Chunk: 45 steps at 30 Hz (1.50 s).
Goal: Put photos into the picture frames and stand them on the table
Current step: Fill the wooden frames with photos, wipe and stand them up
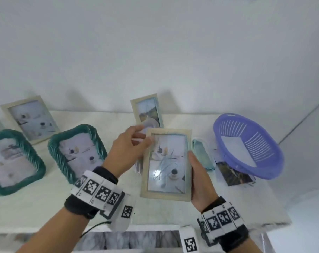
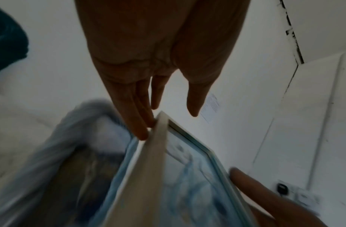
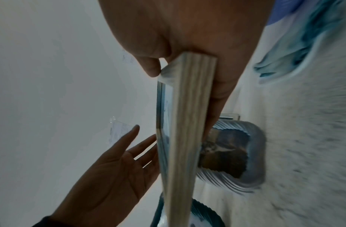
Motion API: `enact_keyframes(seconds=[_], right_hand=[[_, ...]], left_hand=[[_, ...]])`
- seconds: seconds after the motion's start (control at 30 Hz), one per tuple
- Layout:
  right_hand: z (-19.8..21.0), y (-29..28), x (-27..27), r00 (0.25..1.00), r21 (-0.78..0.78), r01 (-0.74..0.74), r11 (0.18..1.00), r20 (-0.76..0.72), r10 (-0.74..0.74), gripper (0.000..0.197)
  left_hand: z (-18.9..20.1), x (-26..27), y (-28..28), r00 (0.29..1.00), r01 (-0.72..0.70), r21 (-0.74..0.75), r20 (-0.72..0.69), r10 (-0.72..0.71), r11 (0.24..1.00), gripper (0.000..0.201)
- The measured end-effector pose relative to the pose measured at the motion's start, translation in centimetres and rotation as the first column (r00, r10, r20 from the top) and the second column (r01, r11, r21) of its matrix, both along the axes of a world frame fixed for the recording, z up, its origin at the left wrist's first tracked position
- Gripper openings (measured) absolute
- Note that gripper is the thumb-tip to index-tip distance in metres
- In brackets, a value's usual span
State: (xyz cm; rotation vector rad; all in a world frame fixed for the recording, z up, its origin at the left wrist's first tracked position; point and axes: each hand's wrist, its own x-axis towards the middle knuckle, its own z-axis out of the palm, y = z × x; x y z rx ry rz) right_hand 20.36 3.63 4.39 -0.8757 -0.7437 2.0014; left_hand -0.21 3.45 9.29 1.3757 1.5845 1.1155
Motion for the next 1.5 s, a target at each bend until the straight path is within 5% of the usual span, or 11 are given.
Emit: enact_keyframes(seconds=[0.13, 0.27, 0.37, 0.67, 0.87, 1.07, 1.23, 1.37, 1.5], right_hand=[[-1.6, -2.2, 0.9, 1.0, -0.001, -0.007, 1.0, 0.018, 0.007, 0.059], [-2.8, -3.8, 1.7, 0.999, -0.065, -0.034, 0.997, 0.02, 0.035, 0.063], [-4.1, -4.2, 1.9, 0.997, -0.082, -0.013, 0.997, 0.07, 0.019, 0.064], [-4.9, -3.7, 2.7, 0.989, -0.035, -0.027, 0.999, 0.146, 0.031, 0.061], [-5.4, -3.2, 3.7, 0.988, -0.081, 0.06, 0.995, 0.147, -0.048, 0.047], [-5.7, -2.8, 5.2, 0.953, -0.008, 0.157, 0.988, 0.262, -0.149, 0.037], [-7.2, -3.2, 6.4, 0.853, 0.223, 0.081, 0.971, 0.489, -0.183, 0.013], [-9.3, -3.2, 6.9, 0.588, 0.454, -0.202, 0.868, 0.765, -0.263, 0.02], [-10.9, -2.9, 7.0, 0.417, 0.504, -0.41, 0.76, 0.845, -0.336, 0.02]], left_hand=[[-3.4, 4.2, -4.6, 0.992, 0.129, 0.037, -0.014, -0.129, 0.991, 0.073], [-6.9, 6.6, -6.2, 0.991, 0.126, -0.072, 0.041, -0.124, 0.989, 0.119], [-7.7, 7.8, -6.3, 0.986, 0.127, -0.124, 0.128, -0.111, 0.984, 0.125], [-8.0, 8.2, -6.5, 0.959, 0.156, -0.159, 0.261, -0.111, 0.975, 0.117], [-8.9, 8.6, -7.3, 0.914, 0.162, -0.13, 0.394, -0.099, 0.978, 0.094], [-10.2, 6.8, -7.4, 0.861, -0.072, -0.097, 0.496, 0.111, 0.993, 0.054], [-13.0, 5.7, -7.0, 0.856, -0.206, -0.186, 0.441, 0.269, 0.961, 0.015], [-16.1, 5.8, -6.8, 0.924, -0.255, -0.228, 0.229, 0.307, 0.94, 0.008], [-17.6, 6.5, -6.7, 0.958, -0.282, -0.185, -0.012, 0.285, 0.941, 0.014]])
